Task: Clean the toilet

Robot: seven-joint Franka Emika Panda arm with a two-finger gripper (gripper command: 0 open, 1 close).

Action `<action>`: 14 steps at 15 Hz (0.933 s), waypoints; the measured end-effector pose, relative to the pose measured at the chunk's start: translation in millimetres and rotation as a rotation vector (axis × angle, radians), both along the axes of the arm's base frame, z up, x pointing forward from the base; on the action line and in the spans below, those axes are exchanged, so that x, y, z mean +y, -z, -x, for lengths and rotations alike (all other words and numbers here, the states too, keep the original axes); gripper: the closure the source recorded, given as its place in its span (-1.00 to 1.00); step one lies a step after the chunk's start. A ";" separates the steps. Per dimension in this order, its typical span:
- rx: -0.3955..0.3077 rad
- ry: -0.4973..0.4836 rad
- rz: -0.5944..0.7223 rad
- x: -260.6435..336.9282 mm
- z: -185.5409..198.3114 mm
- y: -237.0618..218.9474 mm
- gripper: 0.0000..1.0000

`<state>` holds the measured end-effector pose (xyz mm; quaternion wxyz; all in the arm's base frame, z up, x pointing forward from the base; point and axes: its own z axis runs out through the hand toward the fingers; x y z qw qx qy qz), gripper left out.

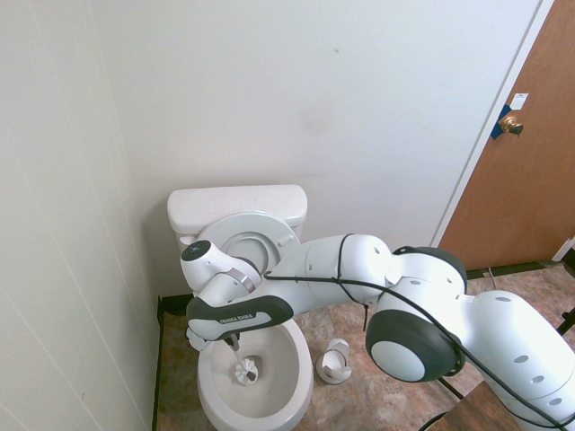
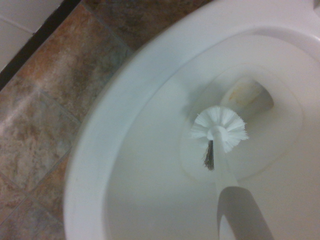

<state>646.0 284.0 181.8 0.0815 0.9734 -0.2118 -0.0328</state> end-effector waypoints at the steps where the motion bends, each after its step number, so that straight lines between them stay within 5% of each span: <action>1: 0.009 -0.002 -0.013 -3.2 7.0 -4.5 1.00; 8: 0.064 0.082 -0.103 -104.9 46.7 -19.5 1.00; 14: 0.038 0.170 -0.113 -193.1 70.0 -26.3 1.00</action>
